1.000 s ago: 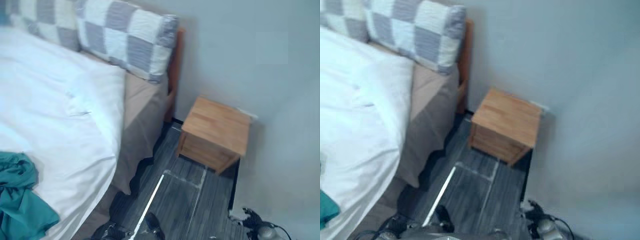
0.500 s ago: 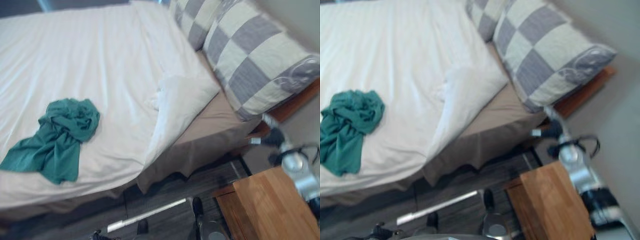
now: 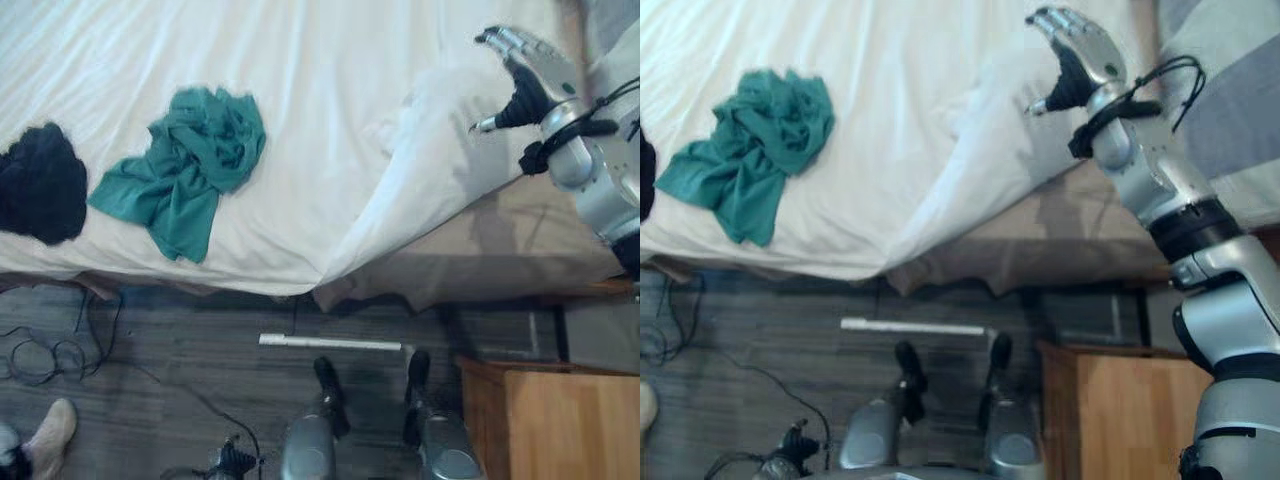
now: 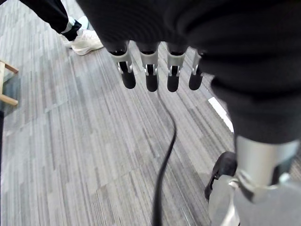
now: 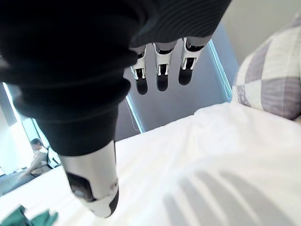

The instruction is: Tidy up the quilt and then pick up the clothes from the bed and put them into the laundry hamper.

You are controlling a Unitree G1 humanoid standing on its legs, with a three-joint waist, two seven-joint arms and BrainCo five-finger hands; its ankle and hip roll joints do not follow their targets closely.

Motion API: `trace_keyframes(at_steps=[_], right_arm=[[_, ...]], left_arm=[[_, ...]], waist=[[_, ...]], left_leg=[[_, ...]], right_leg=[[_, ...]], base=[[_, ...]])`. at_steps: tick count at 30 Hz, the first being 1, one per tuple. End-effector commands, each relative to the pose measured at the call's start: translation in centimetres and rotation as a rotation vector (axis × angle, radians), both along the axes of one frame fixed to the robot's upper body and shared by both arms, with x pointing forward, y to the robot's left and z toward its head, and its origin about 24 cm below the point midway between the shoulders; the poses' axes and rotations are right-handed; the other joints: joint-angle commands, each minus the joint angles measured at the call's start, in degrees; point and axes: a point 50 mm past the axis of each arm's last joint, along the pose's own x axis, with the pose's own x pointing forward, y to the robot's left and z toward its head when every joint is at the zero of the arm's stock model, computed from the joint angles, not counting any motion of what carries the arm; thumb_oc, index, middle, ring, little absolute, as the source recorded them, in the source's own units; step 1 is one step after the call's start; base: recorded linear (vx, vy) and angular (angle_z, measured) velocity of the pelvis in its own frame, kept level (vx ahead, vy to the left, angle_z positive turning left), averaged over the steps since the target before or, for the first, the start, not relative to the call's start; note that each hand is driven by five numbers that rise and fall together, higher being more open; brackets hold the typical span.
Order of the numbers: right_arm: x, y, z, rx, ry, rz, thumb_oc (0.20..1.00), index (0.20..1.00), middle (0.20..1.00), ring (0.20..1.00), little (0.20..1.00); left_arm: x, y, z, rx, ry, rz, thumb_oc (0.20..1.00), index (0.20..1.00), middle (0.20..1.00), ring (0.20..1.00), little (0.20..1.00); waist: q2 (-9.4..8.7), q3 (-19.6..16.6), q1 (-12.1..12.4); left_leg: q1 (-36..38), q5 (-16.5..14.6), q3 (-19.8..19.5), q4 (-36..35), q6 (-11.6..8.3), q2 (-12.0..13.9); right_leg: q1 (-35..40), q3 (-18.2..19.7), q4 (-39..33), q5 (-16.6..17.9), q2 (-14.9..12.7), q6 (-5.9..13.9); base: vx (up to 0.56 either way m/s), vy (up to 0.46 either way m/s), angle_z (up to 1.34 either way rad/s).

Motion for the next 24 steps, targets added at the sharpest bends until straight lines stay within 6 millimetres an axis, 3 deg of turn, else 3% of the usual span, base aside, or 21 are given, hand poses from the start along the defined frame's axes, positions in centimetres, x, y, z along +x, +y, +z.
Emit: trace_keyframes(at_steps=[1,4,5,6,7,14,15,16,17,18,19,20,21,22,23,24], right_arm=[[0.5,-1.8,2.5,-0.045,-0.08,-0.133,1.0,1.0,1.0,1.0,1.0],[1.0,-2.7,2.7,-0.027,-0.062,-0.197,1.0,1.0,1.0,1.0,1.0],[1.2,-3.4,2.6,-0.009,-0.05,-0.228,0.884,0.884,0.884,0.884,0.884],[1.4,-3.8,2.6,0.005,-0.038,-0.26,0.432,0.432,0.432,0.432,0.432],[1.6,-4.2,2.3,0.011,-0.018,-0.29,0.2,0.2,0.2,0.2,0.2],[1.9,-5.9,-1.1,0.083,0.072,-0.361,0.2,0.2,0.2,0.2,0.2],[1.6,-6.8,-3.4,0.129,0.111,-0.364,0.2,0.2,0.2,0.2,0.2],[1.6,-6.8,-3.5,0.13,0.112,-0.365,0.2,0.2,0.2,0.2,0.2],[0.8,-7.9,-7.0,0.22,0.171,-0.362,0.2,0.2,0.2,0.2,0.2],[0.8,-8.0,-7.1,0.222,0.173,-0.364,0.2,0.2,0.2,0.2,0.2],[-0.5,-8.9,-11.1,0.339,0.232,-0.366,0.438,0.438,0.438,0.438,0.438],[-0.5,-9.0,-11.2,0.341,0.234,-0.368,0.925,0.925,0.925,0.925,0.925],[-1.6,-9.8,-13.7,0.427,0.271,-0.382,1.0,1.0,1.0,1.0,1.0],[-4.0,-11.4,-17.7,0.564,0.327,-0.426,1.0,1.0,1.0,1.0,1.0],[-5.5,-12.5,-19.7,0.643,0.348,-0.471,1.0,1.0,1.0,1.0,1.0],[-5.6,-12.5,-19.7,0.645,0.349,-0.473,1.0,1.0,1.0,1.0,1.0]], left_arm=[[0.3,2.1,0.8,0.053,-0.05,0.026,1.0,1.0,1.0,1.0,1.0],[0.6,1.6,0.7,0.033,-0.067,0.03,1.0,1.0,1.0,1.0,1.0],[0.5,1.4,0.7,0.028,-0.069,0.035,1.0,1.0,1.0,1.0,1.0],[0.6,1.4,0.7,0.023,-0.07,0.039,1.0,1.0,1.0,1.0,1.0],[0.6,1.5,0.7,0.022,-0.07,0.045,1.0,1.0,1.0,1.0,1.0],[0.6,-0.1,0.2,-0.03,-0.059,0.051,1.0,1.0,1.0,1.0,1.0],[0.3,-0.2,0.0,-0.029,-0.042,0.051,1.0,1.0,1.0,1.0,1.0],[0.3,-0.2,0.0,-0.028,-0.041,0.051,1.0,1.0,1.0,1.0,1.0],[-0.3,-0.2,-0.2,-0.023,-0.01,0.054,1.0,1.0,1.0,1.0,1.0],[-0.4,-0.1,-0.2,-0.02,-0.008,0.052,1.0,1.0,1.0,1.0,1.0],[-1.0,-0.1,-0.5,-0.022,0.028,0.063,1.0,1.0,1.0,1.0,1.0],[-1.1,0.0,-0.5,-0.019,0.029,0.061,1.0,1.0,1.0,1.0,1.0],[-1.5,0.0,-0.6,-0.023,0.05,0.066,1.0,1.0,1.0,1.0,1.0],[-2.4,0.3,-0.8,-0.022,0.087,0.082,1.0,1.0,1.0,1.0,1.0],[-2.8,0.6,-0.8,-0.02,0.102,0.094,1.0,1.0,1.0,1.0,1.0],[-2.8,0.7,-0.8,-0.018,0.102,0.093,1.0,1.0,1.0,1.0,1.0]], waist=[[-1.55,0.6,-0.5],[-1.04,2.1,0.0],[-0.87,2.5,0.2],[-0.73,3.1,0.4],[-0.6,3.7,0.7],[-1.19,3.1,-0.1],[-1.54,1.9,-0.7],[-1.59,1.9,-0.6],[-2.15,0.5,-1.8],[-2.24,0.5,-1.6],[-2.65,-0.9,-2.8],[-2.75,-1.1,-2.6],[-3.11,-1.9,-3.2],[-3.4,-3.5,-4.3],[-3.74,-4.5,-5.0],[-3.82,-4.6,-4.8]], left_leg=[[-0.3,-1.0,-0.3,2.2,-4.98,2.9],[-1.9,-0.6,0.0,2.1,-5.21,3.1],[-2.7,-0.6,-0.3,2.2,-5.24,3.1],[-3.7,-0.6,-0.3,2.5,-5.22,3.2],[-4.5,-0.5,-0.3,2.9,-5.24,3.3],[-2.7,-1.0,-0.9,3.4,-5.61,3.3],[-0.5,-1.4,-1.0,2.8,-5.55,3.0],[-0.4,-1.4,-1.0,2.8,-5.56,3.0],[2.2,-2.0,-1.0,2.4,-5.34,2.9],[2.3,-2.0,-1.0,2.3,-5.34,2.9],[4.7,-3.0,-0.9,1.9,-5.03,2.6],[4.6,-2.9,-0.9,1.8,-4.99,2.6],[5.8,-3.4,-0.8,1.5,-4.77,2.4],[8.0,-4.3,-0.6,0.6,-4.46,1.9],[9.1,-4.5,-0.2,-0.1,-4.34,1.6],[9.0,-4.3,-0.2,-0.2,-4.3,1.6]], right_leg=[[-4.0,5.1,3.6,-6.0,-6.0,9.88],[-6.8,5.7,5.7,-6.3,-6.1,9.75],[-8.3,5.8,6.6,-6.4,-6.1,9.74],[-9.8,6.1,7.9,-6.6,-6.1,9.57],[-10.9,6.3,9.1,-6.8,-6.2,9.49],[-9.1,5.9,9.1,-7.3,-6.0,9.19],[-6.6,5.5,8.0,-7.3,-5.9,9.25],[-6.5,5.5,8.0,-7.3,-5.9,9.25],[-3.7,5.2,6.9,-7.3,-5.9,9.35],[-3.6,5.2,6.9,-7.3,-5.9,9.36],[-1.4,5.0,5.9,-7.2,-5.9,9.45],[-1.4,5.1,5.7,-7.0,-5.8,9.39],[-0.2,5.0,5.1,-6.9,-5.8,9.51],[1.8,5.1,3.9,-6.8,-5.7,9.89],[2.7,5.2,3.1,-6.4,-5.7,10.09],[2.6,5.3,3.0,-6.2,-5.6,10.03]], base=[[-0.06,-0.019,0.04],[-0.09,-0.02,-0.11],[-0.11,-0.037,-0.18],[-0.1,-0.039,-0.14],[-0.09,-0.035,-0.08],[0.0,-0.013,-0.02],[0.06,0.002,0.09],[0.14,-0.01,0.18],[0.09,-0.01,0.16],[0.17,-0.002,0.18],[0.07,0.008,0.1],[0.12,0.009,0.06],[0.13,0.013,-0.01],[0.18,0.017,0.0],[0.12,0.014,0.05],[0.13,0.008,-0.01]])
